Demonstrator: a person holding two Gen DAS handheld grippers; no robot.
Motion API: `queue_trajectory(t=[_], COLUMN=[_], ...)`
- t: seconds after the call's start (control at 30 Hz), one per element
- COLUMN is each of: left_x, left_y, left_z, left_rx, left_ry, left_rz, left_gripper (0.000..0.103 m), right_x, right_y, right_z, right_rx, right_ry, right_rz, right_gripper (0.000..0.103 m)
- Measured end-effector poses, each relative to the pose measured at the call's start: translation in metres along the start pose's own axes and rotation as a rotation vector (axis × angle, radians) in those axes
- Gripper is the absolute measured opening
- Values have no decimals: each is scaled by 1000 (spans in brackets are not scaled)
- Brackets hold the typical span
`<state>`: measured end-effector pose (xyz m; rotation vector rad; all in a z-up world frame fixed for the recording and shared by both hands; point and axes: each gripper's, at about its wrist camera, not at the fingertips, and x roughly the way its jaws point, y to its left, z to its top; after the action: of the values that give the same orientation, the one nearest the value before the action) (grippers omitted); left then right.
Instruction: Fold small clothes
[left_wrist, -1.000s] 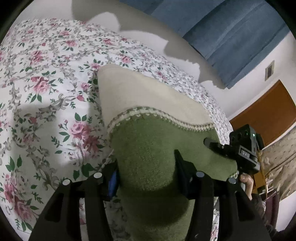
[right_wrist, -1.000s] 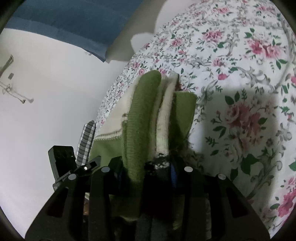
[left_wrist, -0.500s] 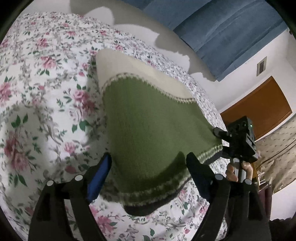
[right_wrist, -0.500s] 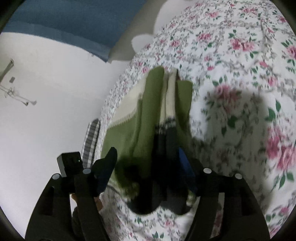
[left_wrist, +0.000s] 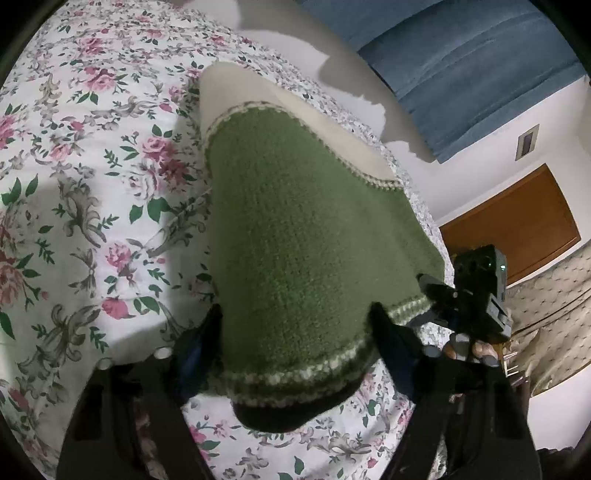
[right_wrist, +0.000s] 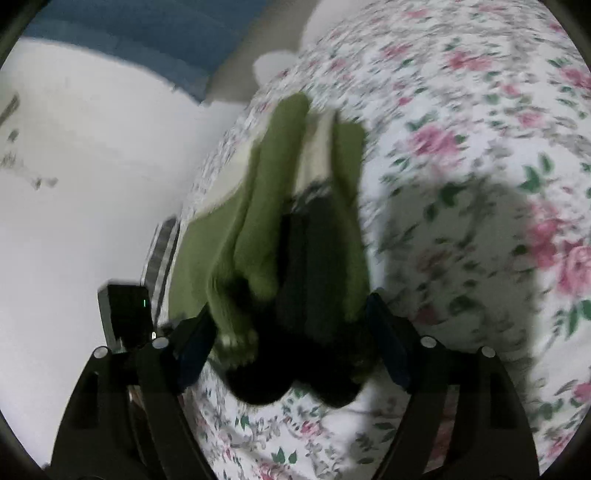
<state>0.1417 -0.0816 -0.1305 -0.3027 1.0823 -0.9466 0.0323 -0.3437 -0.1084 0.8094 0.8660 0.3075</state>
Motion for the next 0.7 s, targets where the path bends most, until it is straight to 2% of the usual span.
queue_trajectory(t=[0.03, 0.07, 0.1, 0.17, 0.23, 0.33, 0.53, 0.7], left_x=[1, 1, 1, -2, -5, -13, -21, -20], left_y=[-1, -2, -4, -9, -16, -28, -37, -41], left_z=[0, -1, -1, 0, 2, 8, 5, -3], left_rx=[-1, 2, 3, 9, 15, 9, 5, 15], left_ry=[0, -6, -8, -13, -17, -24, -20, -21], left_rz=[12, 28, 34, 53, 76, 92, 88, 106], left_gripper=[65, 62, 57, 52, 44, 40, 39, 39], right_x=[2, 5, 7, 6, 1, -10, -25, -30], right_y=[1, -1, -6, -8, -6, -1, 11, 6], right_z=[-1, -2, -3, -4, -4, 0, 3, -10], right_rx=[-1, 13, 39, 51, 64, 76, 67, 75], right_ry=[6, 13, 18, 10, -4, -26, -38, -32], right_rz=[-2, 7, 26, 43, 76, 117, 138, 136], right_gripper=[66, 52, 45, 40, 38, 35, 33, 33])
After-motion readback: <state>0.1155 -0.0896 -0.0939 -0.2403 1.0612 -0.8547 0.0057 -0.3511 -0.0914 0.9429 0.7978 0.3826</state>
